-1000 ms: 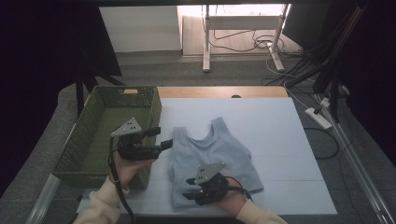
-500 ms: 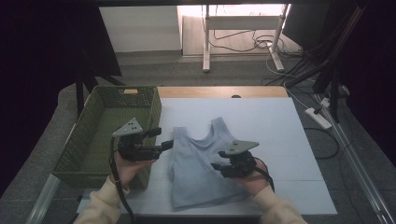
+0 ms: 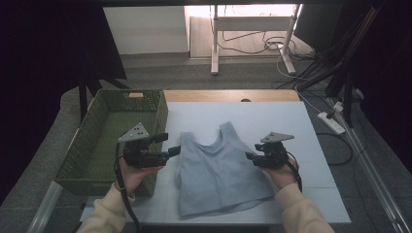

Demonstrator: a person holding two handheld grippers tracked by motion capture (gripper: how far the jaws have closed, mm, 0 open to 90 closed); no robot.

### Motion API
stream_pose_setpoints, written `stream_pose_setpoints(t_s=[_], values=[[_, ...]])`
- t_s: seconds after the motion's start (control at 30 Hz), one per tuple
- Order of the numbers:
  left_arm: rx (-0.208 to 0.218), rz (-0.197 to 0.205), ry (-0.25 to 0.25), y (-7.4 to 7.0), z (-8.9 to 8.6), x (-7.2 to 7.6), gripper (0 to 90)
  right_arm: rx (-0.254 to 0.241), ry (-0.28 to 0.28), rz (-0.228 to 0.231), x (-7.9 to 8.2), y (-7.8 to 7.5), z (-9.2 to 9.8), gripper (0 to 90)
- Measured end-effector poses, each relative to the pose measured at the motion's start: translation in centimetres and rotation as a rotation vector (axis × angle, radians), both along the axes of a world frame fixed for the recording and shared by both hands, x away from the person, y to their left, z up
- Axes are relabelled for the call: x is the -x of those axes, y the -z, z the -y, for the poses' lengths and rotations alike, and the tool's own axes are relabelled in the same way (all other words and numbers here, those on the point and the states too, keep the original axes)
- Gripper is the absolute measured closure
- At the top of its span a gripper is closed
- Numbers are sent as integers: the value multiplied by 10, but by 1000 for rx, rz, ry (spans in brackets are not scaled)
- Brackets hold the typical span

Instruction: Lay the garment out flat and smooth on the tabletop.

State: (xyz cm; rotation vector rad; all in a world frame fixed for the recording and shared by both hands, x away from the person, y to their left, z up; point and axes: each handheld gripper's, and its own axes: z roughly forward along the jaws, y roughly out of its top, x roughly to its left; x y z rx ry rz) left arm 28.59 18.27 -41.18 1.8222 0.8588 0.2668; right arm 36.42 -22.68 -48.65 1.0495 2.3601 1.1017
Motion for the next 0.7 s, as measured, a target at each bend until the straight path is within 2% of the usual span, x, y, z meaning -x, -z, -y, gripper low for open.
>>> stream_pose_setpoints(t_s=[0.13,0.3,0.5,0.57,0.67,0.7], values=[[1,-2,0,1,0,0,274,14,11,-18,-10,6,-3,465],[0,-1,0,0,0,0,275,37,15,-78,-24,16,-3,470],[1,-3,0,1,0,0,274,77,10,-134,-26,22,-2,474],[-1,-2,1,1,0,0,274,105,13,-158,-26,25,-3,474],[2,-4,0,1,-1,0,273,105,10,-171,-24,26,-1,478],[3,-5,-2,1,-1,0,274,104,6,-174,-24,25,-1,504]])
